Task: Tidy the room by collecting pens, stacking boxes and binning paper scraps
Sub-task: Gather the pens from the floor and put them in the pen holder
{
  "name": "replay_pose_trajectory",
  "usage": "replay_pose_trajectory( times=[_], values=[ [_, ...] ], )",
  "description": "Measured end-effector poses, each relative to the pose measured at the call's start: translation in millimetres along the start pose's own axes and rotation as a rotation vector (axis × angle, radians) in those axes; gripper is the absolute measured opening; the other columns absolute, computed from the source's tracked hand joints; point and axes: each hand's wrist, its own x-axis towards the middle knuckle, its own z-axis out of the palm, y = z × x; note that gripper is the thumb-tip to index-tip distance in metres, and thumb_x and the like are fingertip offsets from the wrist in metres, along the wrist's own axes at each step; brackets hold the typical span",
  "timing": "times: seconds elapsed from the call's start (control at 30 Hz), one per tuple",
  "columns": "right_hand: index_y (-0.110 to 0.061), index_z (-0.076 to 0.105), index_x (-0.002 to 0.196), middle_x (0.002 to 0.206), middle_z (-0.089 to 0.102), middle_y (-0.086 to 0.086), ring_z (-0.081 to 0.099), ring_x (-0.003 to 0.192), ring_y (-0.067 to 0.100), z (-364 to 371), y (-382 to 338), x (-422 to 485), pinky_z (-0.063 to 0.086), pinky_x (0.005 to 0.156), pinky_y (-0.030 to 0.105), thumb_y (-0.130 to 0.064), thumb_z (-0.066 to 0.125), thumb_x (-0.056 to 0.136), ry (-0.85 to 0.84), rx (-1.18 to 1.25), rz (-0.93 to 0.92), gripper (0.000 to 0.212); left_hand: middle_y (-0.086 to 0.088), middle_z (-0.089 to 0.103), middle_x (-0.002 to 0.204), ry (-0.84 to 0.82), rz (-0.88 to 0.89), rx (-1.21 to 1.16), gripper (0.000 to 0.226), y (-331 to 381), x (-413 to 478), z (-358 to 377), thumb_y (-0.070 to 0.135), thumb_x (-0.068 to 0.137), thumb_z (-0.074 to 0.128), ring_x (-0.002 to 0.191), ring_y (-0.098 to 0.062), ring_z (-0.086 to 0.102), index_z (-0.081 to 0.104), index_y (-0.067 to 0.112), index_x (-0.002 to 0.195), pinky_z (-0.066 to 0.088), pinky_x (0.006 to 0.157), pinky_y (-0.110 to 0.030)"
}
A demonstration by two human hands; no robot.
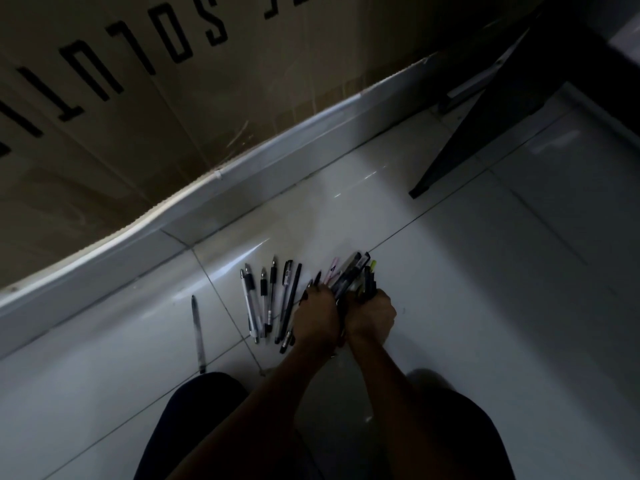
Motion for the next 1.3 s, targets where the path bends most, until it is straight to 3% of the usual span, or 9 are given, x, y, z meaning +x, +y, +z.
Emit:
replay_pose_trajectory(
  times=[0.47, 0.73, 0.9, 1.1, 1.23, 1.3],
  values=[
    [-0.002, 0.070, 0.103, 0.102, 0.070, 0.022, 0.067, 0.092, 0.037, -3, 3, -3, 0.054, 0.077, 0.039, -0.019, 0.066, 0.085, 0.005, 0.087, 0.034, 0.025, -0.016, 0.052, 0.130, -0.001, 0.099, 0.210, 0.034, 3, -7, -1, 0.014, 0.100, 0.042, 0.111, -0.028, 0.061, 0.041, 0.002, 0.132, 0.051, 0.088, -0.034],
    [-0.003, 0.066, 0.111, 0.111, 0.067, 0.021, 0.063, 0.103, 0.036, -5, 4, -7, 0.051, 0.084, 0.038, -0.032, 0.058, 0.092, -0.046, 0.025, 0.081, 0.035, -0.013, 0.055, 0.130, -0.073, 0.067, 0.048, 0.031, 0, -6, -9, 0.020, 0.101, 0.041, 0.114, -0.028, 0.059, 0.048, 0.007, 0.128, 0.048, 0.093, -0.037],
    [-0.002, 0.062, 0.113, 0.116, 0.064, 0.021, 0.061, 0.107, 0.036, -8, 11, -6, 0.049, 0.085, 0.038, -0.036, 0.049, 0.097, -0.131, -0.052, 0.057, 0.040, -0.015, 0.043, 0.139, -0.057, 0.053, 0.039, 0.035, -1, -5, -14, 0.016, 0.100, 0.037, 0.117, -0.033, 0.057, 0.039, 0.006, 0.134, 0.047, 0.093, -0.041],
    [-0.001, 0.057, 0.118, 0.120, 0.061, 0.021, 0.059, 0.110, 0.036, -13, 11, -12, 0.047, 0.086, 0.037, -0.035, 0.045, 0.099, -0.111, -0.064, 0.118, 0.040, -0.016, 0.056, 0.128, 0.006, 0.019, 0.032, 0.030, -9, -10, -9, 0.010, 0.101, 0.032, 0.112, -0.030, 0.061, 0.040, 0.002, 0.128, 0.049, 0.089, -0.037],
    [-0.002, 0.053, 0.119, 0.118, 0.061, 0.022, 0.062, 0.102, 0.035, -20, 8, -12, 0.049, 0.080, 0.032, -0.029, 0.047, 0.099, -0.112, 0.014, 0.146, 0.035, -0.016, 0.058, 0.125, -0.008, -0.007, 0.059, 0.031, -11, -13, -7, 0.011, 0.101, 0.035, 0.111, -0.027, 0.062, 0.046, 0.000, 0.127, 0.052, 0.090, -0.033],
    [-0.001, 0.053, 0.118, 0.115, 0.063, 0.022, 0.065, 0.097, 0.035, -20, 6, -9, 0.053, 0.084, 0.037, -0.029, 0.047, 0.098, -0.138, 0.069, 0.128, 0.035, -0.015, 0.058, 0.124, -0.011, 0.000, 0.086, 0.032, -9, -11, -8, 0.016, 0.099, 0.040, 0.110, -0.027, 0.062, 0.047, 0.001, 0.127, 0.051, 0.088, -0.033]
  ],
)
